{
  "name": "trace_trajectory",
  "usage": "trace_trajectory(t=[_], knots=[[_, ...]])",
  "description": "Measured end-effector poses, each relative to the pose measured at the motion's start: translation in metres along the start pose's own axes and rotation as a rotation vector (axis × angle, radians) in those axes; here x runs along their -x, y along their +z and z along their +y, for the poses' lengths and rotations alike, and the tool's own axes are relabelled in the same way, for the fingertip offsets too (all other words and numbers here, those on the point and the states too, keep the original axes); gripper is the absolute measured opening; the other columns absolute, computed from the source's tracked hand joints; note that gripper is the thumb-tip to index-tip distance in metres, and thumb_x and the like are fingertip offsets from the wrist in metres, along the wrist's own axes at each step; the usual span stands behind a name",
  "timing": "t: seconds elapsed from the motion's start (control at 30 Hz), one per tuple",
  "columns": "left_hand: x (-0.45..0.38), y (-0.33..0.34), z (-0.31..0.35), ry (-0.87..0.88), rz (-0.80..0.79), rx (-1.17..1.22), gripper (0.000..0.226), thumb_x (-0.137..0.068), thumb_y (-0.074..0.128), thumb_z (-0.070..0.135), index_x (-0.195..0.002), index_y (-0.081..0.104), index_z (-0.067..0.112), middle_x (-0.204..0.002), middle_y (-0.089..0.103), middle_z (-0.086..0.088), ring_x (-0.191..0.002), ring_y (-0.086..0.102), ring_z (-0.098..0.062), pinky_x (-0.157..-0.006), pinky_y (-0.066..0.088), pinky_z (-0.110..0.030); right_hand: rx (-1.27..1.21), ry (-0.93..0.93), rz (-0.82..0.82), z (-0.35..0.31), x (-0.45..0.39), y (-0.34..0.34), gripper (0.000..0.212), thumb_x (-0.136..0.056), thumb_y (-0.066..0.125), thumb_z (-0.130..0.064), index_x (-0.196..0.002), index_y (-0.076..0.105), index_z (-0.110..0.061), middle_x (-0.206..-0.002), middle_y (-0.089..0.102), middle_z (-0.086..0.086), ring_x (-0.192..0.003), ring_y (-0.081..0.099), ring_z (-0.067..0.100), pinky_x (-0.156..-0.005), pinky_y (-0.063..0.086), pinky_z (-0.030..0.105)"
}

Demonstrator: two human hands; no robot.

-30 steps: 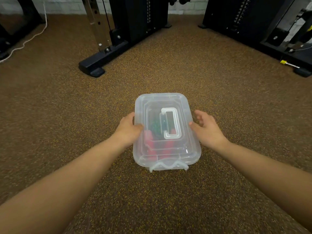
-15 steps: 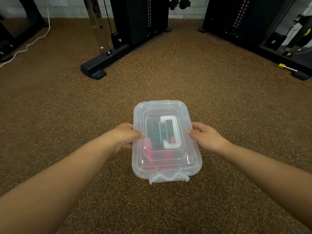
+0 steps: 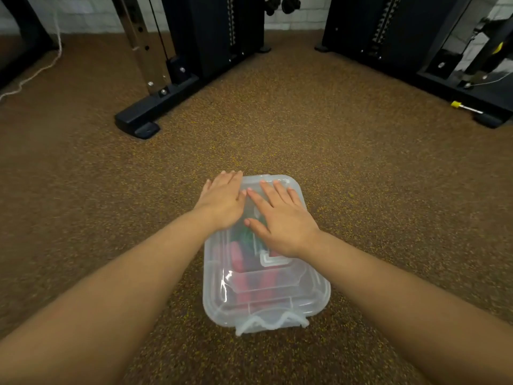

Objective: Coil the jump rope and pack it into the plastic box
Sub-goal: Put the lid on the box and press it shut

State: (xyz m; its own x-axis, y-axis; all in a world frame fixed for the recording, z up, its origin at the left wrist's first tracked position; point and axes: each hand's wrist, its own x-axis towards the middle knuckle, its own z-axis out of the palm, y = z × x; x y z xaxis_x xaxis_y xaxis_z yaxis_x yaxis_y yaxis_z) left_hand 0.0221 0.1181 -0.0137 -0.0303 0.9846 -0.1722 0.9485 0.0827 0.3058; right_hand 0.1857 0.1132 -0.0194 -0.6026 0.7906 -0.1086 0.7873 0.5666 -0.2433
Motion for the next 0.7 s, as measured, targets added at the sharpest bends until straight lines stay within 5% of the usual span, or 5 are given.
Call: trace_trajectory(t=[0.17,0.37,0.5,0.57,0.7], knots=[[-0.040,-0.014,-0.002,-0.139,-0.098,0.066,0.056,-0.100,0.022,0.042,-0.127,0.056,0.006,-0.135,0.052,-0.024,-0.125,0.049,-0.036,-0.103,0.039,-0.040,0.009,-0.018,0.006,0.002,-0.005,0.001,0.072,-0.094,0.025,-0.059,-0.152,0.002,-0.023,-0.162,-0.002,0.007,-0.148,-0.007,0.029,-0.119,-0.008,0.044],[-0.069,-0.021,0.000,-0.360,-0.215,0.180,0.061,-0.100,0.027,0.047,-0.140,0.043,0.004,-0.149,0.037,-0.022,-0.136,0.038,-0.034,-0.110,0.032,-0.037,0.007,-0.020,0.029,0.002,-0.004,0.001,0.071,-0.094,0.027,-0.057,-0.152,0.002,-0.024,-0.162,-0.005,0.006,-0.148,-0.009,0.027,-0.118,-0.009,0.043],[-0.075,-0.012,-0.014,-0.394,-0.310,0.587,0.050,-0.079,0.051,0.056,-0.106,0.067,0.017,-0.117,0.066,-0.018,-0.100,0.065,-0.031,-0.095,0.049,-0.045,0.004,-0.031,0.030,0.001,-0.004,0.000,0.070,-0.094,0.030,-0.055,-0.152,0.006,-0.022,-0.162,-0.003,0.008,-0.148,-0.007,0.028,-0.118,-0.008,0.042],[-0.070,-0.012,-0.015,-0.421,-0.373,0.788,0.039,-0.079,0.057,0.052,-0.090,0.068,0.016,-0.091,0.071,-0.013,-0.075,0.066,-0.027,-0.076,0.054,-0.036,-0.007,-0.029,0.035,0.002,-0.003,0.000,0.070,-0.094,0.031,-0.054,-0.152,0.006,-0.023,-0.162,-0.002,0.007,-0.148,-0.007,0.028,-0.118,-0.007,0.042],[-0.065,-0.013,-0.019,-0.364,-0.239,1.004,0.028,-0.074,0.077,0.032,-0.092,0.073,0.010,-0.078,0.074,-0.009,-0.064,0.069,-0.021,-0.062,0.056,-0.029,-0.008,-0.025,0.028,0.000,-0.004,0.000,0.070,-0.095,0.030,-0.054,-0.152,0.005,-0.023,-0.162,-0.002,0.007,-0.148,-0.007,0.029,-0.118,-0.006,0.043]])
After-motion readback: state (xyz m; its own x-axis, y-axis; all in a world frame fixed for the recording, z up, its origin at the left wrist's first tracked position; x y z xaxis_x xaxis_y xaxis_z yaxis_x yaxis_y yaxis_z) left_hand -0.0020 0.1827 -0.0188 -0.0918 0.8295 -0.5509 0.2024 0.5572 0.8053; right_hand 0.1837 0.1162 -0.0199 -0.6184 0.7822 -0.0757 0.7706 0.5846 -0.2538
